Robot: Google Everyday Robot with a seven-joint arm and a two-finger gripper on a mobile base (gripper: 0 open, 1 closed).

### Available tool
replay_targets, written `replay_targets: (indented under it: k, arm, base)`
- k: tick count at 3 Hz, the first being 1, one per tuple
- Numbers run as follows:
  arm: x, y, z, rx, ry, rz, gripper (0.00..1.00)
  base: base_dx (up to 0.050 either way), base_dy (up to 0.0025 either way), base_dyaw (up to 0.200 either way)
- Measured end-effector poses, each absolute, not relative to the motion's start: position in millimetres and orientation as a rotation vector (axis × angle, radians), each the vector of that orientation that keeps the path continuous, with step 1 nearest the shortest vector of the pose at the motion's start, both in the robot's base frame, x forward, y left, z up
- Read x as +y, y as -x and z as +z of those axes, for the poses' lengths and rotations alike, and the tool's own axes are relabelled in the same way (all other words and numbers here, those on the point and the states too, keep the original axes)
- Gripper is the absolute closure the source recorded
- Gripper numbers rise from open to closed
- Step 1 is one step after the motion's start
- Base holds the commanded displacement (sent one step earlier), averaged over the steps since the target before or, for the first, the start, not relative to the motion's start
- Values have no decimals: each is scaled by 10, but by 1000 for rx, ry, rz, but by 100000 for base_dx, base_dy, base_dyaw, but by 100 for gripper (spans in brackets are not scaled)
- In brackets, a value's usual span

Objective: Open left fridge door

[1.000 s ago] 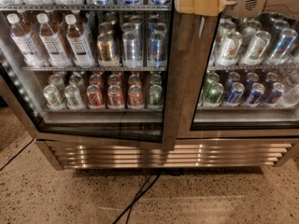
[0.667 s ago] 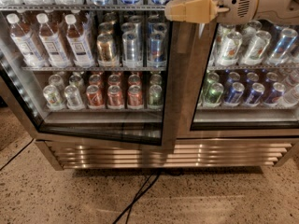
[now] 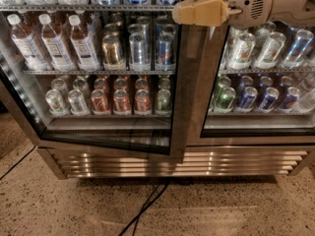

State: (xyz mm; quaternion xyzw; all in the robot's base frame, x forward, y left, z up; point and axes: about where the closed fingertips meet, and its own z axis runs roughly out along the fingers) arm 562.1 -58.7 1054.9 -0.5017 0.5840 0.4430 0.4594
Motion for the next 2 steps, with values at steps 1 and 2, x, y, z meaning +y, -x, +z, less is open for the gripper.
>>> replay_targets:
  k: [1, 2]
  arm:
    - [-650, -5542, 10561, 1442, 1248, 1101, 100]
    - [-647, -5525, 10561, 1442, 1248, 1101, 100]
  base:
    - [0, 0, 0]
    - [0, 0, 0]
